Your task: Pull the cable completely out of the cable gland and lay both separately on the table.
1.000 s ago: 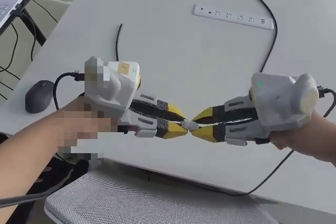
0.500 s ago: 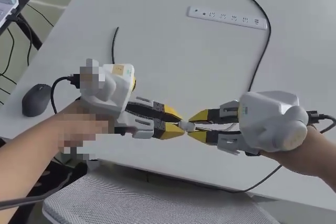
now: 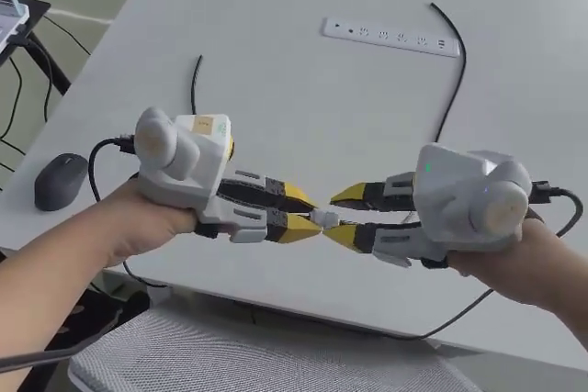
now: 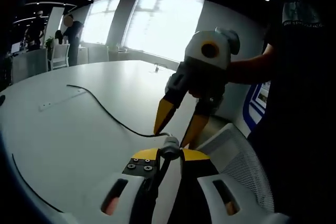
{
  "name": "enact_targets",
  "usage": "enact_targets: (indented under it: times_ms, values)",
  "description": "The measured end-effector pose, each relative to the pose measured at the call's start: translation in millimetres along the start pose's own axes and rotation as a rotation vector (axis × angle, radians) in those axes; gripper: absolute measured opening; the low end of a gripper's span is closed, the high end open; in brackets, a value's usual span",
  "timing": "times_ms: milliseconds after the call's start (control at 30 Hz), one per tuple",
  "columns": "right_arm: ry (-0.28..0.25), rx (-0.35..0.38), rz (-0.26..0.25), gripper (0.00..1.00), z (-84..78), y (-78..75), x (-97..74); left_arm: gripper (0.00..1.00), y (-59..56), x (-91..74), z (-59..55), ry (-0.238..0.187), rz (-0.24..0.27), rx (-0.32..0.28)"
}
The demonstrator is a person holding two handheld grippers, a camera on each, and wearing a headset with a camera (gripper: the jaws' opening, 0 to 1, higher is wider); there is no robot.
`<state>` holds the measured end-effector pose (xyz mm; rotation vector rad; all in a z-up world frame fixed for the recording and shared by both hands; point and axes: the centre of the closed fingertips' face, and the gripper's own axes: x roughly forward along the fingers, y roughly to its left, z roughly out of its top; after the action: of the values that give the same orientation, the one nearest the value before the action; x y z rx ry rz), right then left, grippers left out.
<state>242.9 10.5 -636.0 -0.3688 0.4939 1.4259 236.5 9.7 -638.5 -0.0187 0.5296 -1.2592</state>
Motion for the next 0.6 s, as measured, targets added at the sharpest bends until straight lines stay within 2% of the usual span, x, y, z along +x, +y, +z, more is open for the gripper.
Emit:
enact_targets:
  times_ms: [100, 167, 200, 233, 300, 400, 500, 600]
  values:
    - [-0.018, 0.067, -0.060, 0.16, -4.2, -7.3, -9.4, 0.15, 2.0, -0.1, 1.6, -0.003, 0.006, -0.003]
    - [0.011, 0.161, -0.103, 0.18, -15.4, -10.9, -13.7, 0.15, 3.8, 0.0, 1.9, -0.005, 0.014, -0.007]
    - [0.009, 0.178, -0.109, 0.20, -17.6, -10.5, -13.7, 0.15, 4.2, 0.2, 2.2, -0.007, 0.015, -0.012]
    - [0.002, 0.132, -0.132, 0.22, -20.0, -11.5, -13.9, 0.15, 4.8, 0.3, 2.4, -0.010, 0.015, -0.014]
    - [0.040, 0.057, -0.228, 0.19, -27.1, -20.4, -18.1, 0.15, 4.9, 1.0, 2.5, -0.009, 0.014, -0.018]
    - [0.049, 0.020, -0.238, 0.18, -27.2, -14.3, -15.6, 0.15, 4.9, 2.2, 2.4, -0.007, 0.013, -0.019]
    - [0.088, -0.077, -0.265, 0.16, -28.1, -12.4, -14.0, 0.15, 5.4, 2.7, 3.0, -0.007, 0.014, -0.030]
    - [0.095, -0.106, -0.294, 0.13, -25.7, -12.5, -12.1, 0.15, 4.6, 2.4, 4.0, -0.007, 0.011, -0.028]
